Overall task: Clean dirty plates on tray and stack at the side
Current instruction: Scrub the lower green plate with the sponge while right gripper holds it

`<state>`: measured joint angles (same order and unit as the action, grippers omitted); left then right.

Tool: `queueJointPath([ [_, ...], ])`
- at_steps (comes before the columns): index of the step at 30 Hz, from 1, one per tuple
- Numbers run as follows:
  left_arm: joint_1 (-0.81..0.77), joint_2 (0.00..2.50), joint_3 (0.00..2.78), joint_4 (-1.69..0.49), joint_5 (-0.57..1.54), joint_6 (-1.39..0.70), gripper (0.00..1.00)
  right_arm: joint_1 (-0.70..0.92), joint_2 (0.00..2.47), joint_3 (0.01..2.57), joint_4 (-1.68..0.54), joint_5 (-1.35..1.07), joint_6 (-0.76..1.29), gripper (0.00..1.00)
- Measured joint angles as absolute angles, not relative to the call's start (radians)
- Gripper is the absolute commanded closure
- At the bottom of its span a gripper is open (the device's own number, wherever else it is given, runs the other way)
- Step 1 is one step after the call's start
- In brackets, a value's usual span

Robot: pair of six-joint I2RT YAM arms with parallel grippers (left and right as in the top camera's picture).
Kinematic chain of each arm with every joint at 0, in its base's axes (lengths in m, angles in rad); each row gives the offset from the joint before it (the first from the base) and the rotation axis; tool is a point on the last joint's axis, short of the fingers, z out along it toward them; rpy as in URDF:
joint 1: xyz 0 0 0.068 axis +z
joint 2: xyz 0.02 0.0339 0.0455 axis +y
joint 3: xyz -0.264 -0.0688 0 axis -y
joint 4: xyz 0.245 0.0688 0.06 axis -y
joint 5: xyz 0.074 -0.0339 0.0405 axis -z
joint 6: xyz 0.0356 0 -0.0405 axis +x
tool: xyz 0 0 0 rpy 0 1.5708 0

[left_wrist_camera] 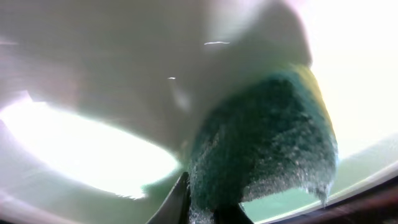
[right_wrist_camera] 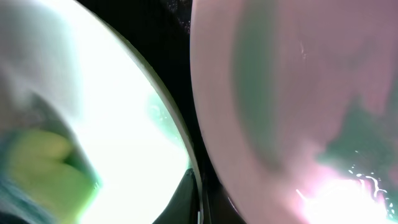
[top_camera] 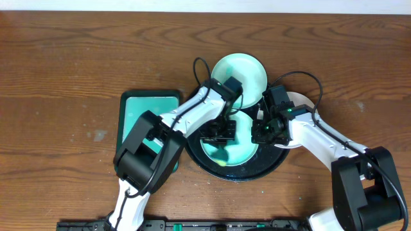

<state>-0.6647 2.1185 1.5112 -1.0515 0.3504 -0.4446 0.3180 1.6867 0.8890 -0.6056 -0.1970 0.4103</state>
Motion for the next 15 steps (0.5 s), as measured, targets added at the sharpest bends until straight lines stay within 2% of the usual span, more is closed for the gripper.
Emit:
queueJointPath([
  [6, -0.622, 2.109, 1.527, -1.039, 0.081, -0.451, 0.93, 0.318, 1.687, 0.889, -0.607, -0.205, 0.41, 0.99],
  [11, -0.622, 2.106, 1.526, -0.962, 0.035, -0.447, 0.92, 0.318, 1.687, 0.889, -0.604, -0.22, 0.411, 0.99],
  [15, -0.602, 2.103, 1.522, -0.877, 0.101, -0.443, 0.93, 0.318, 1.687, 0.889, -0.604, -0.216, 0.413, 0.99],
])
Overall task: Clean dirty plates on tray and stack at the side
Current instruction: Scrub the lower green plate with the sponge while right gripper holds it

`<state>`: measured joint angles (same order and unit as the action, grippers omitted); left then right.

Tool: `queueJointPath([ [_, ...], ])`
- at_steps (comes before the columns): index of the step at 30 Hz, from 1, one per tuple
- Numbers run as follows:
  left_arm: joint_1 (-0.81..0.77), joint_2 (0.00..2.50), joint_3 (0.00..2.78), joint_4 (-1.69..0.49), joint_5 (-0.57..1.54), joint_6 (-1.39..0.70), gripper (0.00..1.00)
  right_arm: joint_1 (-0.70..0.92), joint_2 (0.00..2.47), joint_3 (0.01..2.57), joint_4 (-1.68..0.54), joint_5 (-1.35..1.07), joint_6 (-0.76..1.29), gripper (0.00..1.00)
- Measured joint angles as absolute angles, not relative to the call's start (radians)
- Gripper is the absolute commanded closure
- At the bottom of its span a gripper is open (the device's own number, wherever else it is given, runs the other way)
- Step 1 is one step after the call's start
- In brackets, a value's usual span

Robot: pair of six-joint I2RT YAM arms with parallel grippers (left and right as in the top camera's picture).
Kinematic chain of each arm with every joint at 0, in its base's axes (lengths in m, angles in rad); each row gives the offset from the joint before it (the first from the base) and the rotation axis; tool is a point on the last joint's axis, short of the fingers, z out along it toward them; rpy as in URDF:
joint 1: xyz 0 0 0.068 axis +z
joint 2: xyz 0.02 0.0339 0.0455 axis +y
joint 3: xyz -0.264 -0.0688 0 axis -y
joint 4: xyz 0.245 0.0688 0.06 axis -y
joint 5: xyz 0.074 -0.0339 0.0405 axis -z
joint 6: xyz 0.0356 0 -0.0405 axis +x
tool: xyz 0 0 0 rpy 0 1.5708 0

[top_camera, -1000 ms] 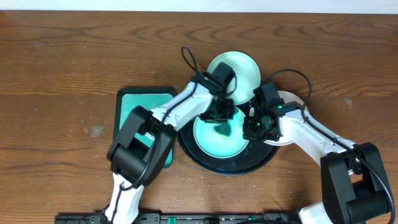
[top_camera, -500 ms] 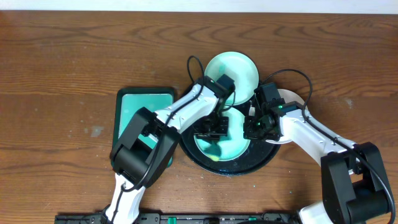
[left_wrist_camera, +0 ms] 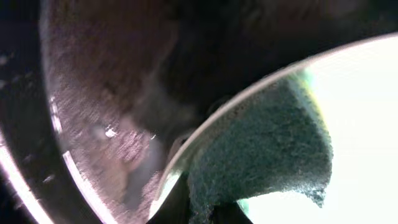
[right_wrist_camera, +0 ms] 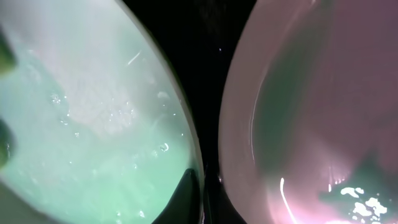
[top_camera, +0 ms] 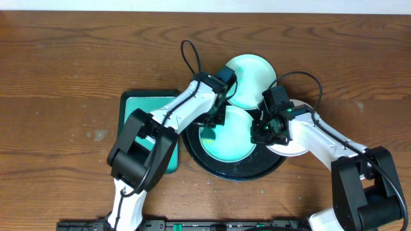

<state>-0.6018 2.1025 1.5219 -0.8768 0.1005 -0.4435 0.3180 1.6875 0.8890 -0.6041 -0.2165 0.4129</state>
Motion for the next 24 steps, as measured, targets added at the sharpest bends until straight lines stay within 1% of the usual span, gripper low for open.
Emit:
queueJointPath([
  [2, -0.589, 2.102, 1.519, -0.817, 0.168, -0.444, 0.93, 0.318, 1.687, 0.889, -0.604, -0.21, 0.414, 0.99],
  [4, -0.582, 2.108, 1.514, -0.712, 0.313, -0.444, 0.93, 0.318, 1.687, 0.889, -0.604, -0.209, 0.414, 0.99],
  [5, -0.588, 2.112, 1.514, -0.701, 0.345, -0.444, 0.93, 0.318, 1.687, 0.889, -0.604, -0.208, 0.414, 0.99],
  [9, -0.633, 2.131, 1.514, -0.694, 0.456, -0.444, 0.93, 0.318, 1.687, 0.889, -0.604, -0.205, 0.414, 0.99],
  [10, -0.661, 2.138, 1.514, -0.709, 0.503, -0.444, 0.93, 0.317, 1.687, 0.89, -0.604, -0.196, 0.414, 0.99],
  [13, -0.698, 2.138, 1.515, -0.789, 0.545, -0.436, 0.93, 0.316, 1.687, 0.891, -0.604, -0.19, 0.414, 0.99],
  [16, -0.727, 2.139, 1.516, -0.885, 0.562, -0.392, 0.93, 0.316, 1.687, 0.891, -0.604, -0.189, 0.414, 0.99],
  [19, -0.72, 2.139, 1.518, -0.928, 0.529, -0.386, 0.93, 0.316, 1.687, 0.891, -0.604, -0.189, 0.414, 0.99],
  [24, -0.678, 2.123, 1.523, -0.994, 0.348, -0.422, 0.93, 0.316, 1.687, 0.891, -0.604, -0.188, 0.414, 0.99],
])
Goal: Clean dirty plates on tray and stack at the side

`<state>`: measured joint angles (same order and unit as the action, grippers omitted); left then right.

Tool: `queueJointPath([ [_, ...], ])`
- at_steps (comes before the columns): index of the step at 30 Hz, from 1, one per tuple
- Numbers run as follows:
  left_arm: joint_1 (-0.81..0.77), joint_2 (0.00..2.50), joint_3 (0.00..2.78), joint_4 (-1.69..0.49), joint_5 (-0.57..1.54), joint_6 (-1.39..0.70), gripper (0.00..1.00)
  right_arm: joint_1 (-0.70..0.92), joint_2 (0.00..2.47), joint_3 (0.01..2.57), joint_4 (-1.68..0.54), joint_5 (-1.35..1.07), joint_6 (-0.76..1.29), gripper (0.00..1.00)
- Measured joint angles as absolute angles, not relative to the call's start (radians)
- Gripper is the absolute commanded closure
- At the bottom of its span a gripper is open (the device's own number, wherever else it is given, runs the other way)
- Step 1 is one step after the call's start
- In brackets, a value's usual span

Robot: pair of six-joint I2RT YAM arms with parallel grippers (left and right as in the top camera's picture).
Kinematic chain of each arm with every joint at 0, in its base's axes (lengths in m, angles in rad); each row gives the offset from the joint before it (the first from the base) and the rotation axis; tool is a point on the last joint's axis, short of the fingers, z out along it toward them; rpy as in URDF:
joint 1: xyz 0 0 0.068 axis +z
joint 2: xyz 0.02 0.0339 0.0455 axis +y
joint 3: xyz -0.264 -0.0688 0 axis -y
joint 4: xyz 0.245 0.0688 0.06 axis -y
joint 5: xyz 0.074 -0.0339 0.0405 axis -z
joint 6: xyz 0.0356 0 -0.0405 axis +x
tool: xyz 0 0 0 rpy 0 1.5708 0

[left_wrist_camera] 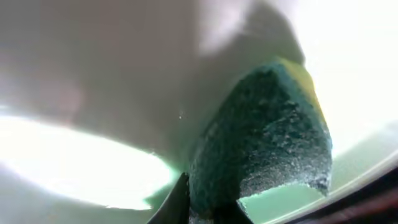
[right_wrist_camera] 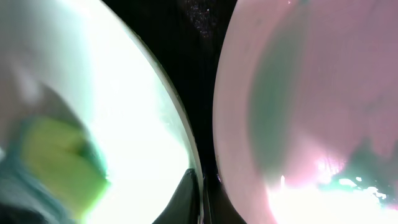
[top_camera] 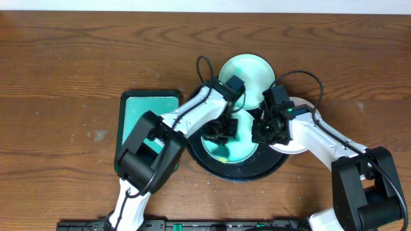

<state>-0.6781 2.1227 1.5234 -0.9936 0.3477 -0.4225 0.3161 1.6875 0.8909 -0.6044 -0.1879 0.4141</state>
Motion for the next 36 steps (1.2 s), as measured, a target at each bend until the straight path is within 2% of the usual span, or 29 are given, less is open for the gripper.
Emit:
queueJointPath([
  [5, -0.601, 2.103, 1.524, -0.98, 0.14, -0.445, 0.93, 0.316, 1.687, 0.891, -0.604, -0.188, 0.414, 0.99],
  [11, -0.583, 2.101, 1.523, -0.914, 0.121, -0.448, 0.93, 0.316, 1.687, 0.891, -0.605, -0.204, 0.414, 0.99],
  [17, -0.578, 2.099, 1.506, -0.726, 0.255, -0.444, 0.93, 0.316, 1.687, 0.891, -0.605, -0.201, 0.418, 0.99],
  [23, -0.644, 2.127, 1.505, -0.653, 0.384, -0.444, 0.93, 0.316, 1.687, 0.891, -0.605, -0.194, 0.418, 0.99],
  [28, -0.674, 2.139, 1.512, -0.667, 0.464, -0.427, 0.93, 0.316, 1.687, 0.891, -0.604, -0.187, 0.418, 0.99],
  [36, -0.665, 2.14, 1.523, -0.83, 0.536, -0.406, 0.93, 0.316, 1.687, 0.891, -0.604, -0.185, 0.418, 0.99],
])
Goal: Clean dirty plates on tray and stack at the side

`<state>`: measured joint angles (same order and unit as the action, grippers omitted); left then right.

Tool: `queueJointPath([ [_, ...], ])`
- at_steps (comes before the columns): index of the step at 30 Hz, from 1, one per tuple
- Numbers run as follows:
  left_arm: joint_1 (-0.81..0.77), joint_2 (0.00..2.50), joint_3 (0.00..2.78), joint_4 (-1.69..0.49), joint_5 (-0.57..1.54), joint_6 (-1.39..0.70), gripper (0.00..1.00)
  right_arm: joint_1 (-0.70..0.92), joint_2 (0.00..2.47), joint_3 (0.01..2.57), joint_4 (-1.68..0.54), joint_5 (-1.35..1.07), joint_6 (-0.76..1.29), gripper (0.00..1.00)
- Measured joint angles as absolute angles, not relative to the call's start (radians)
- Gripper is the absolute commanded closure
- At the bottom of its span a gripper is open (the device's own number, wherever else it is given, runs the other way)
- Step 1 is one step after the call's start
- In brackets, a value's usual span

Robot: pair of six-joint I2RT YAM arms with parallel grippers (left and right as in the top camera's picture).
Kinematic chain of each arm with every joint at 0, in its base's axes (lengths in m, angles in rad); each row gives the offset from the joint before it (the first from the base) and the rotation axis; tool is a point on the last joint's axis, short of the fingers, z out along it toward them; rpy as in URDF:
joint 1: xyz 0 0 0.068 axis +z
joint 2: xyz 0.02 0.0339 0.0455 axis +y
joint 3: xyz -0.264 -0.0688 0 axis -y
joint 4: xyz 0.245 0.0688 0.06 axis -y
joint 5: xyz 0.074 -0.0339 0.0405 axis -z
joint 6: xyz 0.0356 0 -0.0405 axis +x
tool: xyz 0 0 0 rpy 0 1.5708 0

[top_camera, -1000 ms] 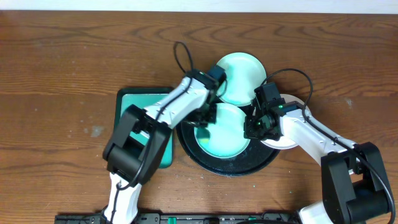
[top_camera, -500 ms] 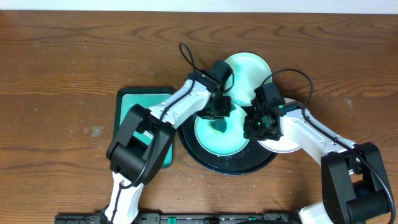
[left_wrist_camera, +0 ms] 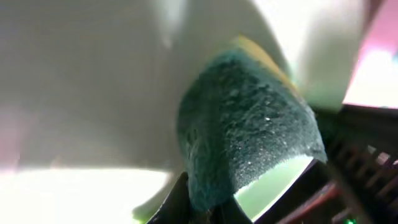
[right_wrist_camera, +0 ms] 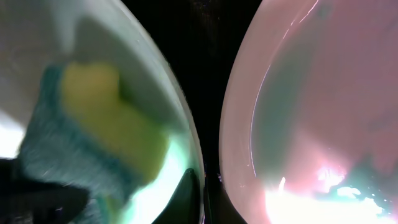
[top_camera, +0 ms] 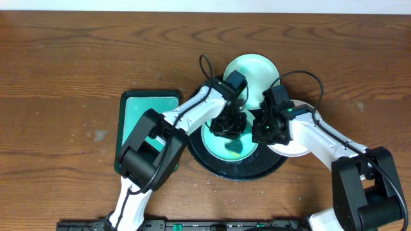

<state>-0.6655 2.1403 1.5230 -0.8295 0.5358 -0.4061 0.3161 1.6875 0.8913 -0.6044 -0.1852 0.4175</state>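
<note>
A mint-green plate lies on the round black tray. My left gripper is shut on a green and yellow sponge, which presses on the plate's right part. In the right wrist view the sponge is close by on the green plate. My right gripper is shut on that plate's right rim, its fingertips pinching the edge. A white plate lies to the right, partly under the right arm. A second mint plate sits behind the tray.
A teal rectangular tray lies on the wooden table to the left of the black tray. The two arms come close together over the black tray. The white plate is next to the right gripper.
My left gripper with the sponge has moved from the middle of the green plate to its right part, close to the right gripper. The right gripper still holds the rim.
The sponge was first on the middle of the green plate, then at the plate's far left rim, then back on the middle, and now on the right part. My right gripper kept the plate's right rim pinched at every moment.
</note>
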Motion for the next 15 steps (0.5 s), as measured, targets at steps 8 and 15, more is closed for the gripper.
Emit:
queueJointPath([
  [8, -0.411, 1.817, 1.514, -0.995, 0.204, -0.372, 0.93, 0.316, 1.687, 0.892, -0.603, -0.186, 0.418, 0.99],
  [15, -0.172, 1.773, 1.451, -1.014, 0.03, -0.385, 0.89, 0.316, 1.687, 0.889, -0.559, -0.171, 0.416, 0.99],
])
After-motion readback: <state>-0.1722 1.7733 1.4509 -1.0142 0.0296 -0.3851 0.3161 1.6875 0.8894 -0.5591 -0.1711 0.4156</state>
